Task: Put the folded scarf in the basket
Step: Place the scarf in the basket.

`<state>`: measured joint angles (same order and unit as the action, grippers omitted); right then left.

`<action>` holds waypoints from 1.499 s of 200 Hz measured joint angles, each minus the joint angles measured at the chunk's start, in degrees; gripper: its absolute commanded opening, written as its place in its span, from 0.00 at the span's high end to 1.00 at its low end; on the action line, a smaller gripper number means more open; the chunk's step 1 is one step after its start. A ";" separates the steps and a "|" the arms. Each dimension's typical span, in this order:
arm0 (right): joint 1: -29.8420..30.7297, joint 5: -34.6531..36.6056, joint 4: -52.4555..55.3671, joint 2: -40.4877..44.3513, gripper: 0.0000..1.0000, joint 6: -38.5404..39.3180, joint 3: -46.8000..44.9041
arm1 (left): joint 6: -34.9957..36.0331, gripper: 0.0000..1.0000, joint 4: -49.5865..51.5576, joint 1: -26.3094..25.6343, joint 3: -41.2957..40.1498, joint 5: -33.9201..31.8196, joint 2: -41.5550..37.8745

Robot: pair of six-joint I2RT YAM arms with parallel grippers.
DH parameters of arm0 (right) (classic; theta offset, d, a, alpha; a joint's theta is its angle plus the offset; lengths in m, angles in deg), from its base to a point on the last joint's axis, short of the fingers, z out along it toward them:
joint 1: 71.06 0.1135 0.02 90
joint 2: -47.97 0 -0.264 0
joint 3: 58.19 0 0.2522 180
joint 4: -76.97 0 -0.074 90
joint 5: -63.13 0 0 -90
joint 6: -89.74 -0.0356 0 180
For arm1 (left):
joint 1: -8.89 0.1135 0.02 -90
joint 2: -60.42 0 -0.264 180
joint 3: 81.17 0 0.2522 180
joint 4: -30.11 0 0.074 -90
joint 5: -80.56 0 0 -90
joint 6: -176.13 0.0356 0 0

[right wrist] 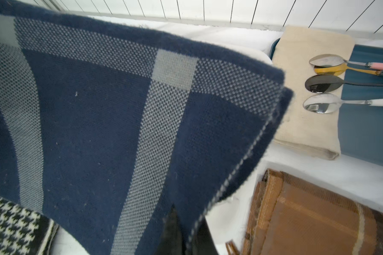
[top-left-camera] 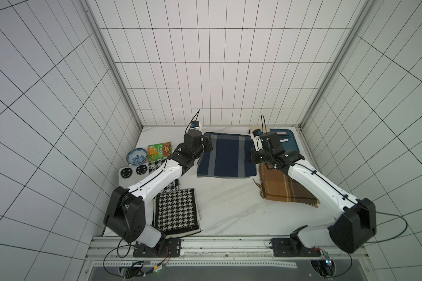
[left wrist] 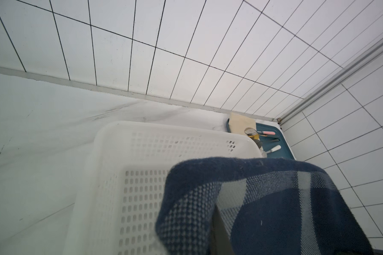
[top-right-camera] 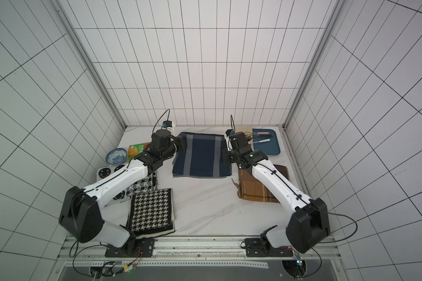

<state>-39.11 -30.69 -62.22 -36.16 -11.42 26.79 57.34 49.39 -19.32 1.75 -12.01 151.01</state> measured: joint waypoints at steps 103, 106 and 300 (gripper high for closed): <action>-4.57 -1.09 -0.17 -23.61 1.00 4.90 13.05 | 0.15 1.00 -3.61 5.16 6.82 3.15 21.75; -4.57 -1.03 -0.22 -23.91 1.00 4.96 13.20 | 0.17 1.00 -3.78 5.20 7.02 3.17 22.05; -2.97 7.26 2.67 -24.61 0.53 5.64 15.47 | 1.84 0.43 -1.29 6.12 9.11 1.11 19.80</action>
<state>-42.09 -23.43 -59.55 -60.78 -5.78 42.27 59.17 48.10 -13.20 10.87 -10.89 170.81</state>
